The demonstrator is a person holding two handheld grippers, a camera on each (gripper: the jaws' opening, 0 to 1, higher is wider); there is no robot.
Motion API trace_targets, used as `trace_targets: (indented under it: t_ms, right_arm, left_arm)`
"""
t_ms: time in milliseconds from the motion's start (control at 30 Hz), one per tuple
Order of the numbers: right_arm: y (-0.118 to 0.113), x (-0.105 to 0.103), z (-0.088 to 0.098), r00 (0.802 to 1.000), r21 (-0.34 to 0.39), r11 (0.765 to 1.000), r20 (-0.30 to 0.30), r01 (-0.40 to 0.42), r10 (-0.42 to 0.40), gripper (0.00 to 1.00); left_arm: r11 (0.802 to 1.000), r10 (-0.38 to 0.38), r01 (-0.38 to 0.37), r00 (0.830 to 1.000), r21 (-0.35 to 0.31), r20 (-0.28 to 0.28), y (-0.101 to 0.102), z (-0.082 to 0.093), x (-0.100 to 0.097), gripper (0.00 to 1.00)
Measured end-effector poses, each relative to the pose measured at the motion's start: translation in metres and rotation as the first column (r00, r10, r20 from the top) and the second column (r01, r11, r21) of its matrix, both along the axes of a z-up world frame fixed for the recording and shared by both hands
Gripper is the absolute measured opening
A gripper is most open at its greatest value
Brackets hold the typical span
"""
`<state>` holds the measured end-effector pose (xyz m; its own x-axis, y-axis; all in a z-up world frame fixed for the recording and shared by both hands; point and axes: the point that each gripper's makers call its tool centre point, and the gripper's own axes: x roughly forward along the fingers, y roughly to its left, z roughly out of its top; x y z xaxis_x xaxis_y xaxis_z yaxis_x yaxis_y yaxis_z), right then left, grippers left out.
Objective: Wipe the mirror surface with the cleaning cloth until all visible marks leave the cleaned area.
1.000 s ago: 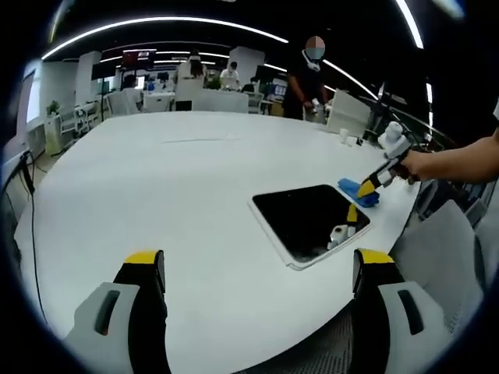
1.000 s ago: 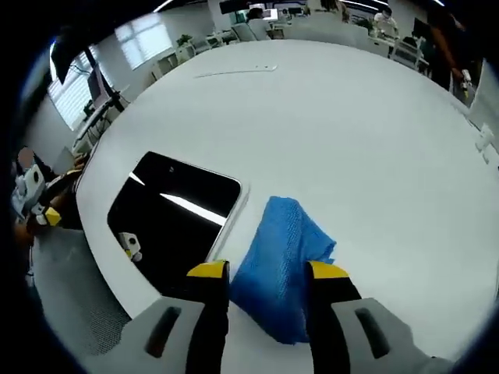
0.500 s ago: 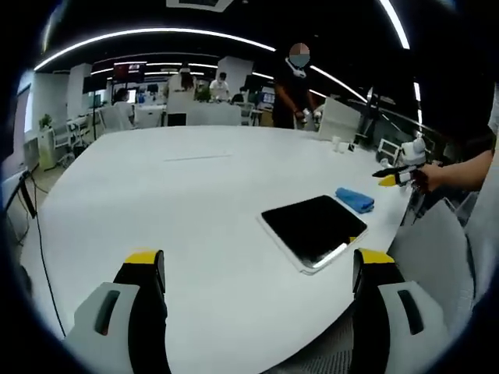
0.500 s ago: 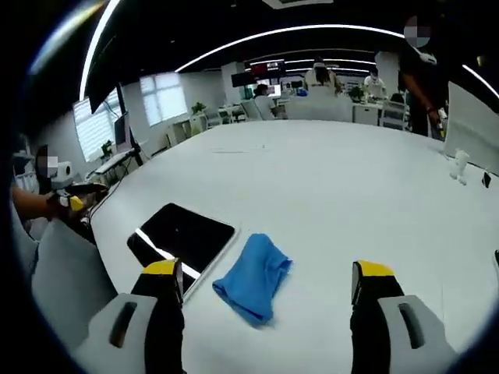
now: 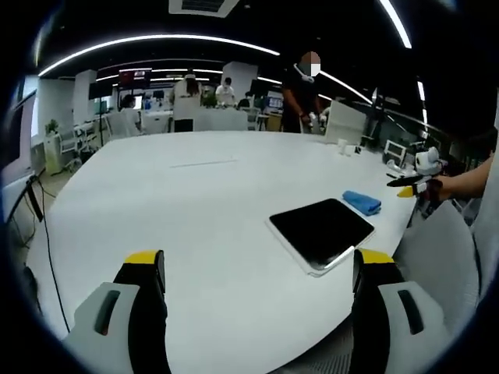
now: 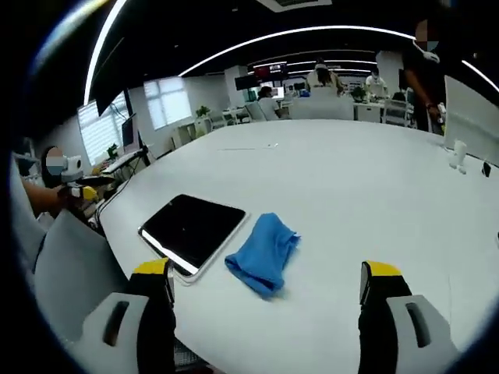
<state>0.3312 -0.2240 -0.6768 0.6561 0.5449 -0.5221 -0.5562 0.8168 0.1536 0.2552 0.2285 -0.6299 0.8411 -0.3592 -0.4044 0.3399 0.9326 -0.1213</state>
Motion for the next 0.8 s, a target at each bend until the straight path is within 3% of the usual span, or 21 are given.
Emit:
trace_targets:
  t_ms: [167, 400, 567, 800]
  right_arm:
    - [0.007, -0.005, -0.005, 1.000, -0.024, 0.999, -0.007, -0.030, 0.030, 0.98]
    - [-0.001, -0.005, -0.013, 1.000, -0.064, 0.998, -0.012, -0.006, 0.005, 0.99]
    - [0.000, -0.008, -0.015, 1.000, -0.047, 0.999, -0.029, -0.012, 0.011, 0.98]
    - [0.003, -0.003, -0.009, 1.000, -0.078, 0.997, 0.002, -0.020, 0.020, 0.98]
  left_arm:
    - [0.999, 0.033, -0.032, 0.998, -0.007, 0.048, 0.008, 0.007, 0.004, 0.99]
    - [0.999, 0.041, -0.041, 0.998, 0.000, 0.040, 0.008, 0.004, 0.002, 0.99]
    - [0.999, 0.035, -0.035, 0.998, -0.001, 0.058, 0.004, 0.010, 0.004, 0.99]
    - [0.999, 0.042, -0.041, 0.997, -0.013, 0.058, 0.005, 0.012, 0.002, 0.99]
